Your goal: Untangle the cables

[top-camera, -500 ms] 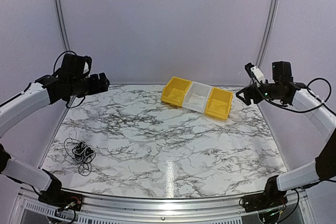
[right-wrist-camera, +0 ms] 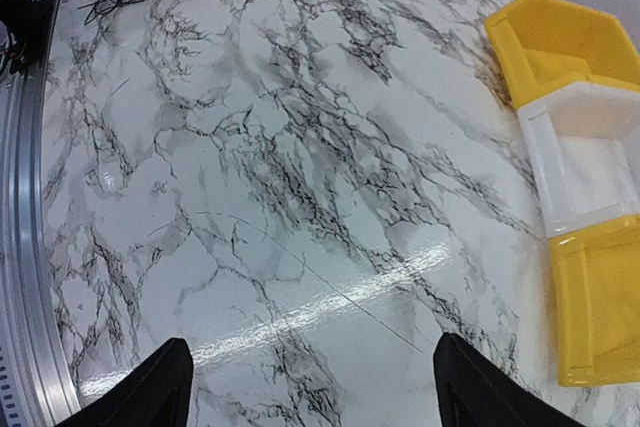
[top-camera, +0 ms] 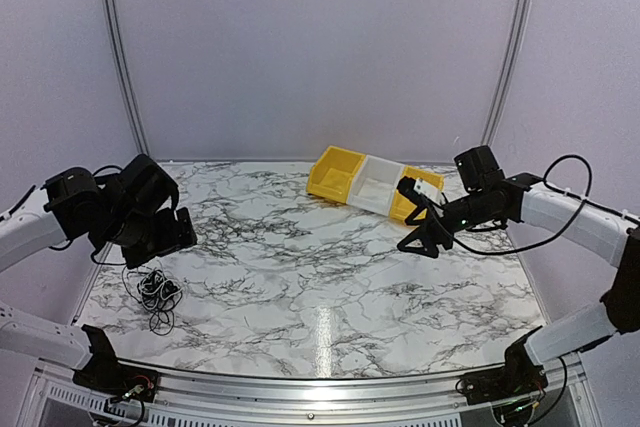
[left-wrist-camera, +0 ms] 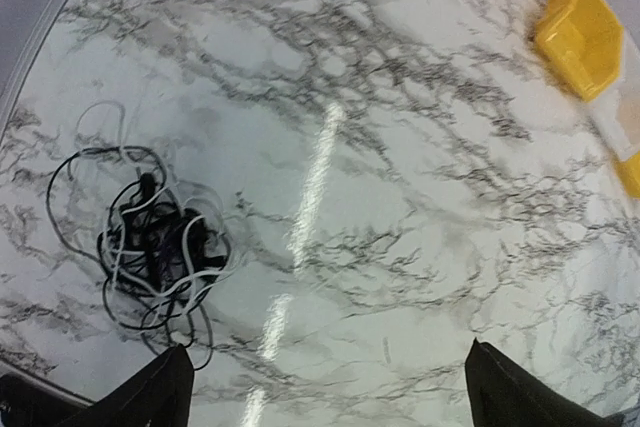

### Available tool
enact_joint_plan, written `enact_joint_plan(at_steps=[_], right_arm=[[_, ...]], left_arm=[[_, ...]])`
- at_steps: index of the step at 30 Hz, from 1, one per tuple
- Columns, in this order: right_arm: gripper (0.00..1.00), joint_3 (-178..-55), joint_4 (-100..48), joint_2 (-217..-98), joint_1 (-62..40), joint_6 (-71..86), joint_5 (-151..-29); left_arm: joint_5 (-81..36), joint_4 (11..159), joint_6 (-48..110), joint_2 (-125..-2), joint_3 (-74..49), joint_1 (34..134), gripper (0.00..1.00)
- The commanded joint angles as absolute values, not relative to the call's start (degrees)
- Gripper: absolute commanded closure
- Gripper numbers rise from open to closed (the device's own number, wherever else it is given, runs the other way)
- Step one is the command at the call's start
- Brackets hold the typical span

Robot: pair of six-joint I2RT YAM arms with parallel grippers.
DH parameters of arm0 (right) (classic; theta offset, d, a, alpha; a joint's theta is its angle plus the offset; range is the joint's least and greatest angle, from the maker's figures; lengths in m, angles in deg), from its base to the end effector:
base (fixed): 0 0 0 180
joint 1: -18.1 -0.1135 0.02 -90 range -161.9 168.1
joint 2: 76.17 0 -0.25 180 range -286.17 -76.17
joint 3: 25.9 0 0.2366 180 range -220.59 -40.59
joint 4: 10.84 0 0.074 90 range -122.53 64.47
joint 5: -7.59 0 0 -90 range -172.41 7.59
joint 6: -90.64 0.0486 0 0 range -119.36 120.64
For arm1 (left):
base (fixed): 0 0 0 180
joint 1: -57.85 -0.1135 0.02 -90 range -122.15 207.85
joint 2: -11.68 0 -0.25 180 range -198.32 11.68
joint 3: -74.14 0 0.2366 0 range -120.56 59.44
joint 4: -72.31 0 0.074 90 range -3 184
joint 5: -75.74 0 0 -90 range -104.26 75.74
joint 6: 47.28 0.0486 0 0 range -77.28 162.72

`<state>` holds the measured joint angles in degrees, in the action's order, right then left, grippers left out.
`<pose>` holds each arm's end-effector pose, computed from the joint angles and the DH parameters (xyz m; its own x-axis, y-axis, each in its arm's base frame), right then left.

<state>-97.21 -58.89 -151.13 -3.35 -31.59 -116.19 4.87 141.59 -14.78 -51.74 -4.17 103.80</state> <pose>0.2341 0.1210 0.2501 -0.2847 -0.5881 -0.7570 -0.9180 0.3948 0.0386 0.1551 -0.1374 0.3004 -0.7645 -0.3557 -0.5376 -0.1832 0.9195 -0.3479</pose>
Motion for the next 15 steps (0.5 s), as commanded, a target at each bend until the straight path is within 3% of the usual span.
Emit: enact_joint_plan(at_steps=[1,8,15], right_arm=[[0.19,-100.1,-58.59,-156.95,-5.53,-33.39,-118.76],[0.21,-102.61,-58.74,-162.03,-6.17,-32.23,-121.07],[0.22,-101.34,-58.09,-162.33,-6.5,-30.45,-122.18]], left_arm=[[9.33,158.71,-28.15,-51.06,1.94,105.1,0.02],[14.99,158.0,-29.89,-55.75,8.58,105.33,0.01],[14.44,143.97,-18.74,-59.27,12.59,101.06,0.01]])
